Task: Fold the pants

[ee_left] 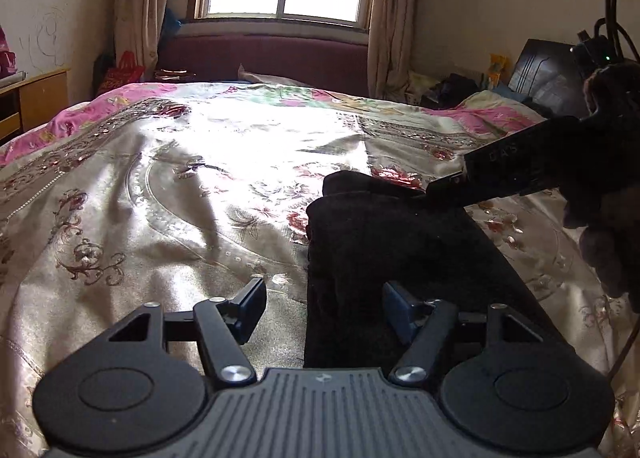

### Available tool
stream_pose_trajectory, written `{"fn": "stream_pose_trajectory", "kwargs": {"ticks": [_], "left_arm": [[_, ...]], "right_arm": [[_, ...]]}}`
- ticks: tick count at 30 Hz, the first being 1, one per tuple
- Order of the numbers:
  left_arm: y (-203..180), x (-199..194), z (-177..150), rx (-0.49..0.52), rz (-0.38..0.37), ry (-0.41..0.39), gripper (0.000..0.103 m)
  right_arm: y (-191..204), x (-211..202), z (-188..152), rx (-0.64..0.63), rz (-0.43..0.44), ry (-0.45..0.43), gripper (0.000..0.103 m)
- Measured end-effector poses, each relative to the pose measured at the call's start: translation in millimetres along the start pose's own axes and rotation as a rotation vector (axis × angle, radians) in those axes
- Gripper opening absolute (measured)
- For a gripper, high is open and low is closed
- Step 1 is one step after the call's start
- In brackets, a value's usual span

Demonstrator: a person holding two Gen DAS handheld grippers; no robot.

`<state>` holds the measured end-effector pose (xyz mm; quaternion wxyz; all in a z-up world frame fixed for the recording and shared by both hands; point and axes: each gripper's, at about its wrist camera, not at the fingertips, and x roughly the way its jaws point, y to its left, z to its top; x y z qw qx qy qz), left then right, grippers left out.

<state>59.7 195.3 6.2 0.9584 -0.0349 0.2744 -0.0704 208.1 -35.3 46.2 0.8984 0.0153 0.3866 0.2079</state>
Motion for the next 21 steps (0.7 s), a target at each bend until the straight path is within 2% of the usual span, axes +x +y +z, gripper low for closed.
{"fn": "stream_pose_trajectory", "kwargs": {"ticks": [3,5,8,12,14,17,19,21], "left_arm": [[-4.3,11.6,11.3,0.042,0.011,0.014,0.079],[-6.4,23.4,11.9,0.066,0.018,0.047,0.08],[-10.4,33.8,2.7,0.118,0.05,0.092,0.08],[-13.9,19.7,13.4,0.107,0.054,0.101,0.08],[-20.7,11.9,20.5,0.142,0.052,0.087,0.08],[-28.4,12.0,22.8,0.171,0.027,0.108,0.08],[-33.7,22.9,15.3,0.193,0.027,0.158,0.08],[-37.6,24.5,12.4,0.185,0.032,0.169,0.079]], "right_arm": [[-2.1,-12.1,-15.7,-0.055,0.01,0.003,0.043],[-2.5,-10.3,-28.2,-0.101,-0.025,0.014,0.043],[-20.6,3.5,-48.0,-0.03,-0.028,0.105,0.043],[-31.4,-19.0,-60.5,0.017,-0.002,0.067,0.043],[-33.9,-32.4,-63.7,0.031,0.027,0.046,0.043],[-44.5,-40.4,-70.0,0.06,0.029,0.034,0.047],[-53.9,-33.9,-75.3,0.105,0.019,0.069,0.049],[-62.4,-29.5,-80.9,0.159,0.028,0.102,0.049]]}}
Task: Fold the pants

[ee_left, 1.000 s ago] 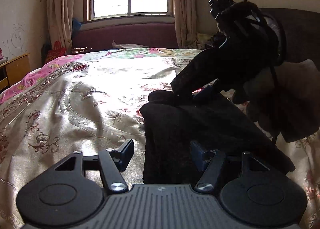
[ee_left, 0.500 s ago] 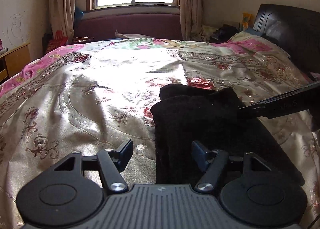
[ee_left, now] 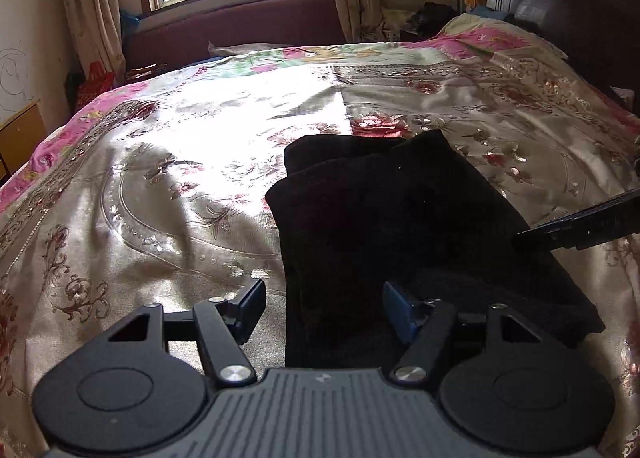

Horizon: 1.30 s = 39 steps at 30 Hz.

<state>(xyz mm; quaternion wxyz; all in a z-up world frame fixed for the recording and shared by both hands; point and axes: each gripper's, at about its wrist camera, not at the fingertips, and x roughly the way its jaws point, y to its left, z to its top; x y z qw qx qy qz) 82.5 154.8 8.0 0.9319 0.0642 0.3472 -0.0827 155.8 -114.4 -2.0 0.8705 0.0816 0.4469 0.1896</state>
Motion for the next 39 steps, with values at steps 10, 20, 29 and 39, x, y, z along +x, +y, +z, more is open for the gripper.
{"fn": "stream_pose_trajectory", "kwargs": {"ticks": [10,20,29,39], "left_arm": [[-36.1,-30.4,13.9,0.082,0.018,-0.039,0.079],[-70.6,-68.3,-21.0,0.042,0.05,-0.054,0.097],[-68.2,-79.5,-25.0,-0.012,0.097,-0.08,0.103],[-62.9,-79.3,-21.3,-0.04,0.11,-0.083,0.103]], "right_arm": [[5.1,-30.3,-13.5,0.003,0.023,-0.044,0.049],[28.1,-59.3,-53.5,0.001,0.048,-0.033,0.049],[23.9,-71.9,-52.2,0.027,0.03,-0.061,0.049],[22.7,-74.5,-46.1,0.043,0.041,-0.064,0.05]]}}
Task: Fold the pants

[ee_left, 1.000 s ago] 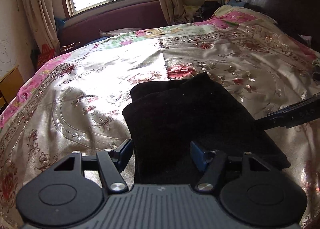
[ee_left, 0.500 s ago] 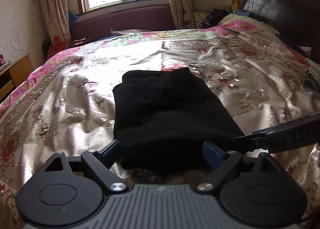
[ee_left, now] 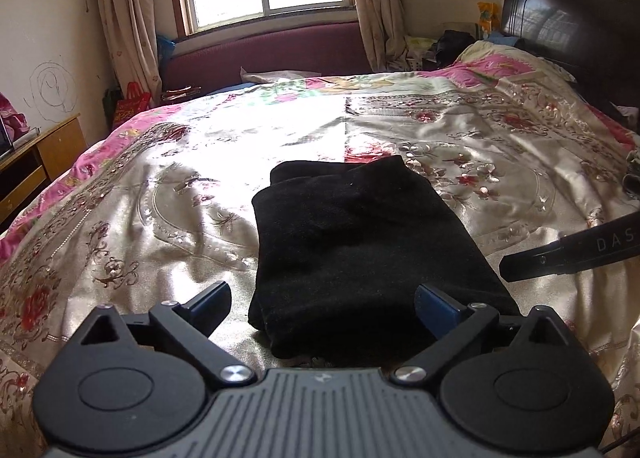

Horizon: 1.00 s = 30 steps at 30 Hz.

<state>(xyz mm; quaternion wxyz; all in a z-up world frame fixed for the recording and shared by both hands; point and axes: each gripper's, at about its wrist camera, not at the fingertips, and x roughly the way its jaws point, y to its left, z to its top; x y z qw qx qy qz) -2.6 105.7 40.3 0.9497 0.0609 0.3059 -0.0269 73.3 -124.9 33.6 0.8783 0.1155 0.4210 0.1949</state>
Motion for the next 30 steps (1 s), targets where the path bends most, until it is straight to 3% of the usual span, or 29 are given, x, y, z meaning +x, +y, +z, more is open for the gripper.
{"fn": "stream_pose_trajectory", "kwargs": {"ticks": [4,12,19,21,28,30], "left_arm": [[0.8,2.8,-2.3,-0.032,-0.016,0.008,0.103],[8.3,9.0,2.9,0.008,0.016,-0.012,0.103],[44.3,60.9,15.4,-0.004,-0.055,0.048,0.103],[53.8,78.1,15.7,-0.012,-0.097,0.073,0.103],[82.5,135.9,19.9,-0.133,-0.35,0.15,0.103],[86.8,146.6,18.8,-0.158,-0.406,0.178,0.103]], "right_arm": [[9.3,-1.5,-5.0,-0.033,0.008,0.005,0.05],[-1.6,17.4,5.2,-0.014,-0.012,0.008,0.05],[-38.9,55.8,31.9,0.106,0.044,0.027,0.056],[-49.0,68.6,36.6,0.136,0.07,0.036,0.057],[-75.1,115.7,48.9,0.266,0.226,0.093,0.061],[-74.9,116.8,52.1,0.234,0.248,0.11,0.063]]}}
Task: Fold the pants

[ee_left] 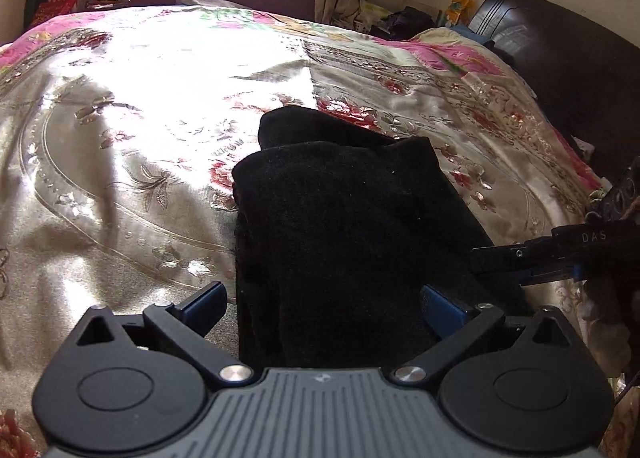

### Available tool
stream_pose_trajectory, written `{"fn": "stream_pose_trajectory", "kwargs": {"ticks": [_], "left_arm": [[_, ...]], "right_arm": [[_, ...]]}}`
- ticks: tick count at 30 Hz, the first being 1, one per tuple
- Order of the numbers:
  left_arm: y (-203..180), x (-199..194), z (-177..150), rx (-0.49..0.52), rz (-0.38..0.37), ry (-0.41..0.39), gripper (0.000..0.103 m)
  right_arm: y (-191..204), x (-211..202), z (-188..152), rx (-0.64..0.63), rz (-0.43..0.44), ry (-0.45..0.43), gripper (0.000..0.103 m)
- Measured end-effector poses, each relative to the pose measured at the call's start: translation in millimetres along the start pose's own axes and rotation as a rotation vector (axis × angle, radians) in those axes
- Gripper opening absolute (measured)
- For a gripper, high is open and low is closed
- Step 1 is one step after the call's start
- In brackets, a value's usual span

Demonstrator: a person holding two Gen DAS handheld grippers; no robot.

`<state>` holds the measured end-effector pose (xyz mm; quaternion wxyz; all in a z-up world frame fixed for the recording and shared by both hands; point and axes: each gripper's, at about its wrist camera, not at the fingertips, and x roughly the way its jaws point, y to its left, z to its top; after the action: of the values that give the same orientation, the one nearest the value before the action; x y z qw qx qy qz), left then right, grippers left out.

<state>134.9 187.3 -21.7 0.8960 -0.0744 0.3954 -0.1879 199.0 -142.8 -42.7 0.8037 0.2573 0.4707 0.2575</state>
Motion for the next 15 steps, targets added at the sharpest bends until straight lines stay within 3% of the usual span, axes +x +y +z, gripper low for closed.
{"fn": "stream_pose_trajectory", "kwargs": {"ticks": [4,8,12,15], "left_arm": [[6.3,9.7,-2.9,-0.018,-0.052,0.011,0.103],[-10.3,22.1,3.6,0.019,-0.025,-0.018,0.103],[-14.6,4.7,5.4,0.02,-0.028,-0.069,0.103],[-6.7,-16.7,8.3,-0.026,-0.031,-0.128,0.103]], "right_arm": [[-3.6,7.3,1.8,-0.037,0.022,0.033,0.062],[9.3,23.6,7.8,-0.016,0.036,0.022,0.06],[38.4,9.9,11.9,-0.083,0.035,0.001,0.028],[61.4,9.0,15.9,-0.112,0.048,0.007,0.022]]}}
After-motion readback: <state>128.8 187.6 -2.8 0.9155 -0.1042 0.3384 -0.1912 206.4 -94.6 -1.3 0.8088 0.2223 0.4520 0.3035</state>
